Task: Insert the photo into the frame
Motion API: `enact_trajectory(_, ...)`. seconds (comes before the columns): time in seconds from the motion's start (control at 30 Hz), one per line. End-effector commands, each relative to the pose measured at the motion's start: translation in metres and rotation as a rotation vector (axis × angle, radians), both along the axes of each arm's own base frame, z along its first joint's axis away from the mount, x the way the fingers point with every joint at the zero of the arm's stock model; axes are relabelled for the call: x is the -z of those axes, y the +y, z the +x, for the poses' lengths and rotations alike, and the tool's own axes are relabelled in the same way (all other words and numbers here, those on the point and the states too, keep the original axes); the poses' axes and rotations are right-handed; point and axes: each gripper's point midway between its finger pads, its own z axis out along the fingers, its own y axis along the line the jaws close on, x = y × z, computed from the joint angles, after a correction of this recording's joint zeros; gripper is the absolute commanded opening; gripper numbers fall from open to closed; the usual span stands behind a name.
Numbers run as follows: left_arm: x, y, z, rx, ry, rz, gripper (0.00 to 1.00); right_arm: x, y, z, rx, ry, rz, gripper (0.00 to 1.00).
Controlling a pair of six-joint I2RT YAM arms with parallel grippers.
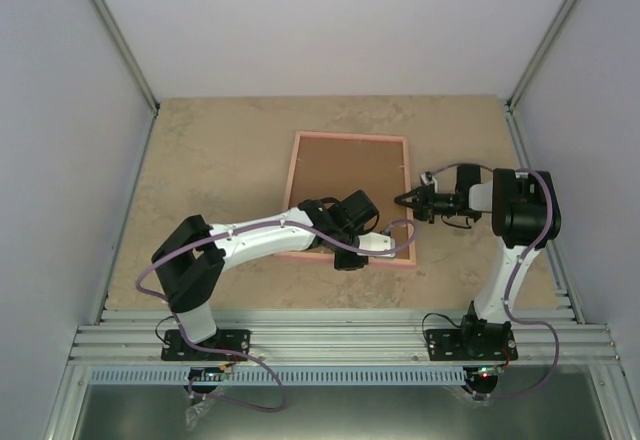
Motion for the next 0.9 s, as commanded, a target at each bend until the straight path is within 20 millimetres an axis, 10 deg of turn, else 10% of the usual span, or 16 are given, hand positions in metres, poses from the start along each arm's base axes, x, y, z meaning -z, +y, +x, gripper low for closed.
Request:
enact_trajectory(0.0, -0.033, -0.005, 0.014, -0.010, -0.118, -0.059, 0.33, -0.009, -0.001, -0.003, 0.010, -0.014, 0.007, 0.22)
enact_trajectory(0.57, -0.102, 0.057, 0.082, -0.322, -0.110, -0.189, 0.98, -0.063, -0.018, 0.007, 0.045, -0.172, -0.064, 0.01)
enact_trajectory(0.87, -0.142, 0.133, 0.132, -0.633, -0.106, -0.357, 0.99, -0.103, -0.022, 0.019, 0.019, -0.325, -0.138, 0.01)
